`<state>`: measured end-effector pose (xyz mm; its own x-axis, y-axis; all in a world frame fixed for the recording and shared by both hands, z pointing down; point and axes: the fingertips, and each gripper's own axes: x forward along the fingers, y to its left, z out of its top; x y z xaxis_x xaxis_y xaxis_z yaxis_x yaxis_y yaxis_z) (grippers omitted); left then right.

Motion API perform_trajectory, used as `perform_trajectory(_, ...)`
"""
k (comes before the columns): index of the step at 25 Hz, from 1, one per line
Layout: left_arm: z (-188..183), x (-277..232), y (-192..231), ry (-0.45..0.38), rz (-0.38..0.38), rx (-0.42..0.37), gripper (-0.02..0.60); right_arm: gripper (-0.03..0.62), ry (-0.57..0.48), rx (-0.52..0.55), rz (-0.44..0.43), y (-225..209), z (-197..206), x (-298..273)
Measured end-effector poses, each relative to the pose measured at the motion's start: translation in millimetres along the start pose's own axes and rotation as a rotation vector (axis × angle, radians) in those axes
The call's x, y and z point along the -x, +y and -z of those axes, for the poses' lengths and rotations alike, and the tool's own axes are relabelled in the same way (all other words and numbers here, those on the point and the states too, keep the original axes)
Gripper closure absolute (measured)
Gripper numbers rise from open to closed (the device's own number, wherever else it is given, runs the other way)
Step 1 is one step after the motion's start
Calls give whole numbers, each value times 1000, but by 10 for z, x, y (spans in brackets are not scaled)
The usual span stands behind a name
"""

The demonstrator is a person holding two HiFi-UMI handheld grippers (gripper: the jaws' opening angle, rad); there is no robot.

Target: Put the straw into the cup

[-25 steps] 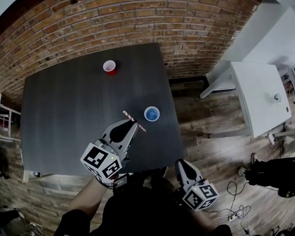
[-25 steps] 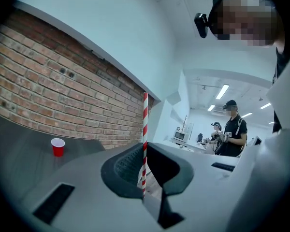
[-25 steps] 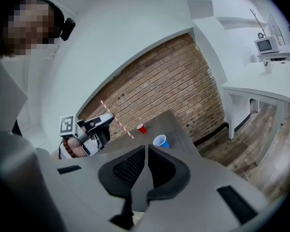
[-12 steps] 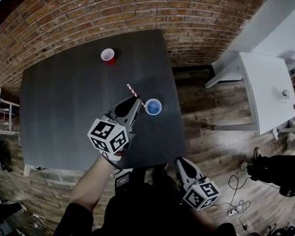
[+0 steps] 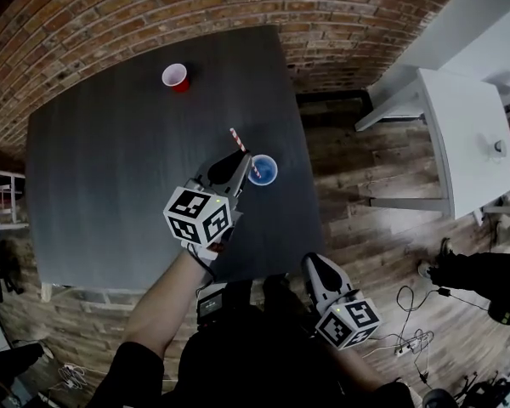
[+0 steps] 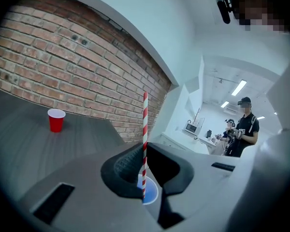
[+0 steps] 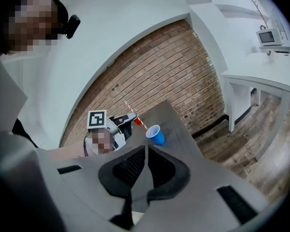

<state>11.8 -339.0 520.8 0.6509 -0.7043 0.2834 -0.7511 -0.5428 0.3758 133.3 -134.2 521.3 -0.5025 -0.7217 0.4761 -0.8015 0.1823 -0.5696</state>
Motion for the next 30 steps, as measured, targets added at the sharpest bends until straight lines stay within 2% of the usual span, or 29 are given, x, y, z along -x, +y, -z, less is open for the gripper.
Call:
perform_trajectory(6, 151, -115, -15, 34, -3, -12, 545, 549, -24, 92, -8, -80, -231, -488)
perform_trajectory(14, 254, -232, 62, 55, -19, -35, 545, 549, 6, 209, -33, 1, -312, -1147)
perform_trajectory(20, 346, -302, 109, 76, -23, -24, 545, 549, 17, 242, -21, -28, -405, -1444)
perform_trajectory(30, 508, -357, 193, 104, -36, -15, 543, 549, 16, 211, -22, 5, -373, -1541)
